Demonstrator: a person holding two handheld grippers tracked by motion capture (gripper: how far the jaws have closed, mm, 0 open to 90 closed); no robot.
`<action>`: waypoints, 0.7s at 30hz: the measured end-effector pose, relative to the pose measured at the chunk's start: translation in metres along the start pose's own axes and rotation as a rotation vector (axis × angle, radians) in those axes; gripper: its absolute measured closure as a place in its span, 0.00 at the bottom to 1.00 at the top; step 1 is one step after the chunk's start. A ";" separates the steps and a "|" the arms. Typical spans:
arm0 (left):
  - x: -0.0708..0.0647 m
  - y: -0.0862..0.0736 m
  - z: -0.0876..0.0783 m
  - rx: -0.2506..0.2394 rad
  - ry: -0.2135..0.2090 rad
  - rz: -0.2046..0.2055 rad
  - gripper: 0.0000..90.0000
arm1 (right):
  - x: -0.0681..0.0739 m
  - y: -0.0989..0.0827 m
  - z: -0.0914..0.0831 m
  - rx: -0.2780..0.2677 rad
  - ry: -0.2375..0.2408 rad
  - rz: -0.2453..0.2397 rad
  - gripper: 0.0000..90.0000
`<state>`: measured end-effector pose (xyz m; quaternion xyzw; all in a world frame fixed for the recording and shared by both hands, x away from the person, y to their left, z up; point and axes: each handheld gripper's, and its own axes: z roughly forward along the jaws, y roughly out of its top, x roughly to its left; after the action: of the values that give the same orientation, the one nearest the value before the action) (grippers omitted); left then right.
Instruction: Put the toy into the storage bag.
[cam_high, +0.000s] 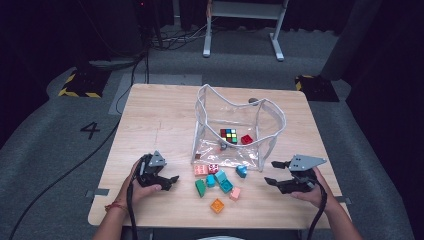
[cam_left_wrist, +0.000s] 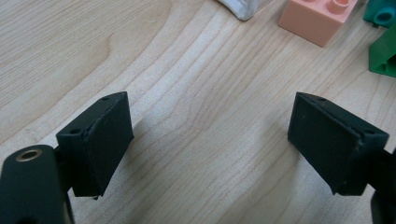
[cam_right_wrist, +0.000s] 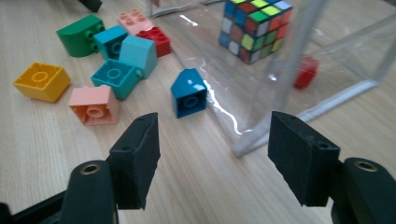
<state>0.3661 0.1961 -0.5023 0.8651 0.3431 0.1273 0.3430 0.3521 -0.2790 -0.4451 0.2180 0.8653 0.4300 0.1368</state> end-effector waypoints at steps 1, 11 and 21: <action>0.000 0.000 0.000 0.001 -0.001 -0.002 0.16 | 0.003 0.000 0.005 0.010 0.012 -0.007 0.40; 0.000 0.000 0.000 0.001 0.000 0.000 0.16 | 0.013 0.003 0.044 0.036 0.076 -0.044 0.52; 0.000 0.000 0.000 0.000 0.000 0.001 0.16 | 0.012 0.011 0.069 0.048 0.069 -0.030 0.46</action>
<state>0.3661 0.1961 -0.5023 0.8653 0.3426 0.1274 0.3430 0.3741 -0.2203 -0.4781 0.1934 0.8828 0.4142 0.1083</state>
